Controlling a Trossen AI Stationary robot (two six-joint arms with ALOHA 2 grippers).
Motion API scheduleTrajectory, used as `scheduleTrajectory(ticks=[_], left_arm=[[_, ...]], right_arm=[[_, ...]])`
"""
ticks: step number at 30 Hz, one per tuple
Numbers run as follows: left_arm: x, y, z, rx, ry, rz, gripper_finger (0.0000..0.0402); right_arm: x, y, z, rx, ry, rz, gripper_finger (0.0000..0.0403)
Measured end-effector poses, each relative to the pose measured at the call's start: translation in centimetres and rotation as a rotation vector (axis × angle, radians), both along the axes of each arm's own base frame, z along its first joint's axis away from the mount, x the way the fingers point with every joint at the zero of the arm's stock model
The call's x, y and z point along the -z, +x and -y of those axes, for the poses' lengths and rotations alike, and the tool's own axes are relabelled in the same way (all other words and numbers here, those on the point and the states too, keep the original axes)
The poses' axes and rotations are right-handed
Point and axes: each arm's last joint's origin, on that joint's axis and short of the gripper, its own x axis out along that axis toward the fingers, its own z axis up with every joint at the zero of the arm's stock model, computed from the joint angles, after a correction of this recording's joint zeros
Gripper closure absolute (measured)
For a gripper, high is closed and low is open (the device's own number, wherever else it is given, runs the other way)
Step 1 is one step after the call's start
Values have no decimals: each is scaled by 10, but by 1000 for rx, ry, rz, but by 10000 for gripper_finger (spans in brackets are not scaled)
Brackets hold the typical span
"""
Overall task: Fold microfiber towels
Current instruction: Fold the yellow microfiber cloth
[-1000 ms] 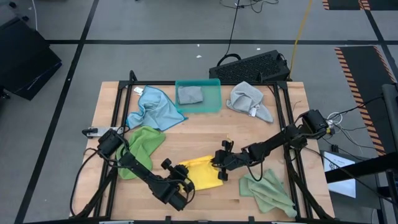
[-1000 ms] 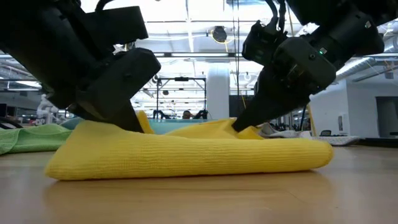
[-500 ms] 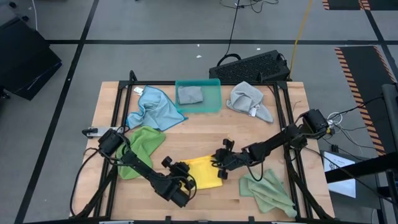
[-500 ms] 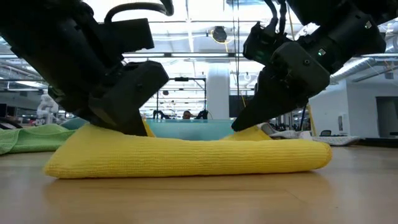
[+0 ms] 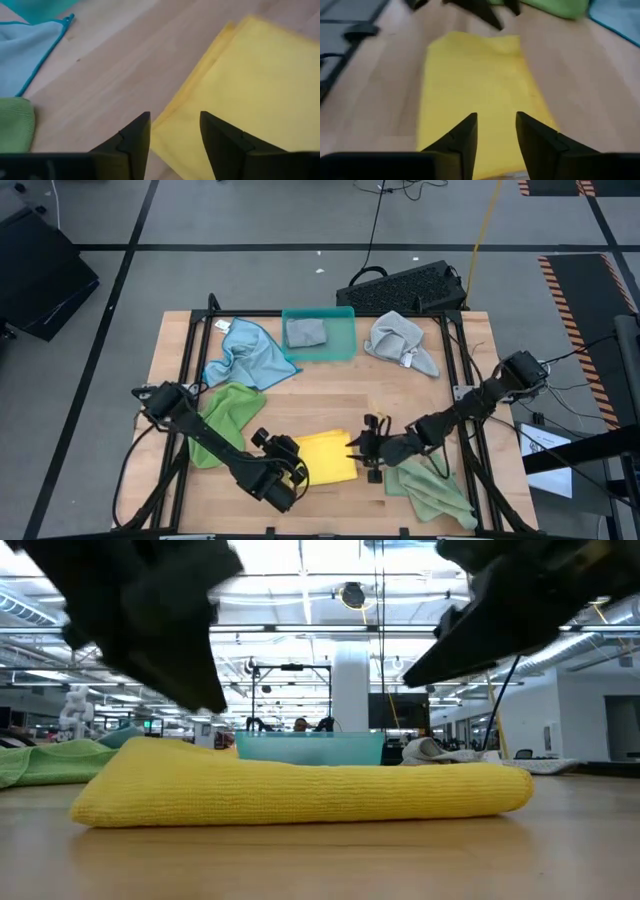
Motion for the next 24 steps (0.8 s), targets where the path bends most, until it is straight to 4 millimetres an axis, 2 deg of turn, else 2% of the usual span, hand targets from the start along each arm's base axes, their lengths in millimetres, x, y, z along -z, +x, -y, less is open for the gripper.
scheduleTrajectory(ticks=[5, 10, 14, 18, 20, 24], left_arm=[[-20, -1, 7, 11, 1, 162, 227], [-11, 18, 20, 147, 24, 214, 227], [10, 33, 11, 158, 35, 146, 227], [22, 37, -6, 103, -1, 51, 236], [21, 39, -9, 94, 1, 58, 252], [3, 37, -11, 161, 33, 50, 292]], right_arm=[[7, -7, 0, -16, 58, 129, 305], [21, -11, 5, -23, 52, 161, 331], [30, -8, 6, -37, 20, 163, 351], [40, -1, 5, -81, 43, 197, 368], [47, 4, 6, -90, 70, 230, 376], [56, 15, 5, -109, 116, 292, 388]])
